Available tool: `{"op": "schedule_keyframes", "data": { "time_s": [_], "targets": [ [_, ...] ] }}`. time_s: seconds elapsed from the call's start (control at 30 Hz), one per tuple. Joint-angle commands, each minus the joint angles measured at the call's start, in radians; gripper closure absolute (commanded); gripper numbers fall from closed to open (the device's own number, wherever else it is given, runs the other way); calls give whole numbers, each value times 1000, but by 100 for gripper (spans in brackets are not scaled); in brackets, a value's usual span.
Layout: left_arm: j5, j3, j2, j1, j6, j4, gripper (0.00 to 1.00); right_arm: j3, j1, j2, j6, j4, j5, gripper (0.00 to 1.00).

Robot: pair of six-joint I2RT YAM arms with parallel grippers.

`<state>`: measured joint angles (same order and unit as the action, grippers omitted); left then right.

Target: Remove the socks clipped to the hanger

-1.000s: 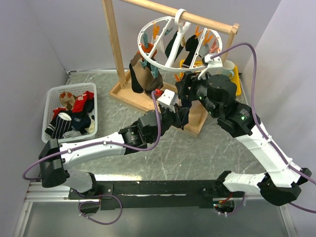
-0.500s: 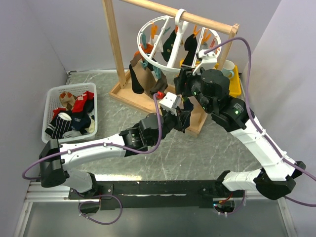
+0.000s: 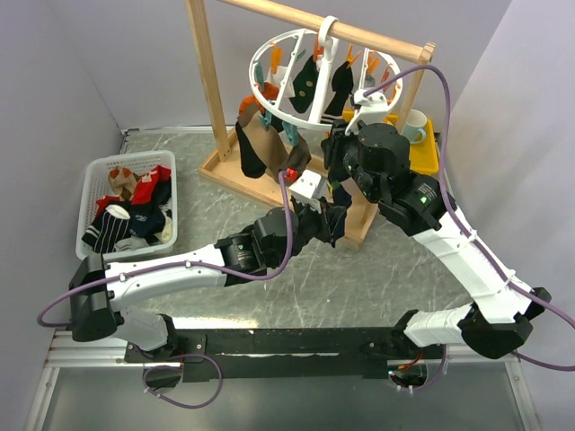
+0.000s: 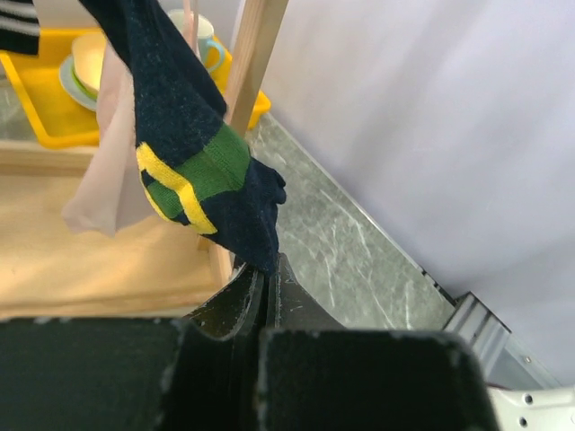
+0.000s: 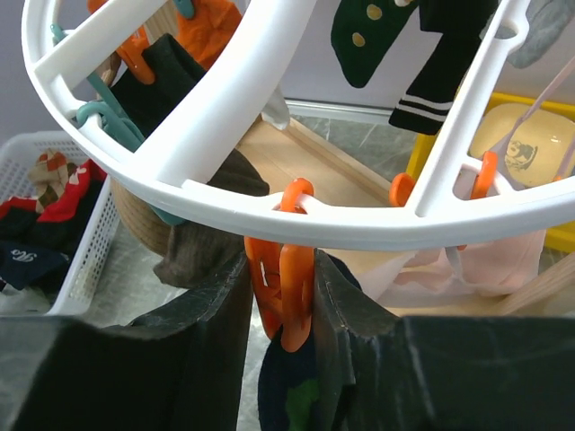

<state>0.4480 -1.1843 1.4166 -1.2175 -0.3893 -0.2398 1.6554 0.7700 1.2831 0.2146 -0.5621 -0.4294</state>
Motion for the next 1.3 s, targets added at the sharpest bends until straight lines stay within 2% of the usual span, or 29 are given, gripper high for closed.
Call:
{"op": "schedule_keyframes", "data": {
  "time_s": [0.0,0.23,0.37,0.4,0.43,0.53,0.63,0.7,0.8,1.03,1.27],
  "targets": [
    [-23,12,-56,-8,-68,40,99,21,8,-33,-15,30,-40,67],
    [-66,114,-111,-8,-178,77,99,-22,3,-57,-17,34,-57,68],
    [-10,118,-145,-8,-204,229,99,-57,2,-80,-8,36,-45,44],
    [53,117,-154,-8,-215,270,99,-81,3,-88,-4,41,-40,38],
    [85,117,-165,-5,-221,349,99,-95,0,-108,-3,44,-34,27],
    [171,114,-220,16,-240,456,99,-135,-1,-148,14,22,10,10],
    [172,98,-297,65,-244,577,99,-186,-1,-206,32,-16,34,0],
    [170,88,-350,99,-247,661,99,-230,-1,-247,46,-24,37,0],
    [155,104,-419,186,-228,726,99,-385,-3,-346,77,-13,44,0],
    [-29,212,-521,533,-158,698,99,-672,-6,-554,175,74,191,0],
    [-156,239,-479,717,-187,659,99,-890,-8,-594,209,183,303,0]
  ]
}}
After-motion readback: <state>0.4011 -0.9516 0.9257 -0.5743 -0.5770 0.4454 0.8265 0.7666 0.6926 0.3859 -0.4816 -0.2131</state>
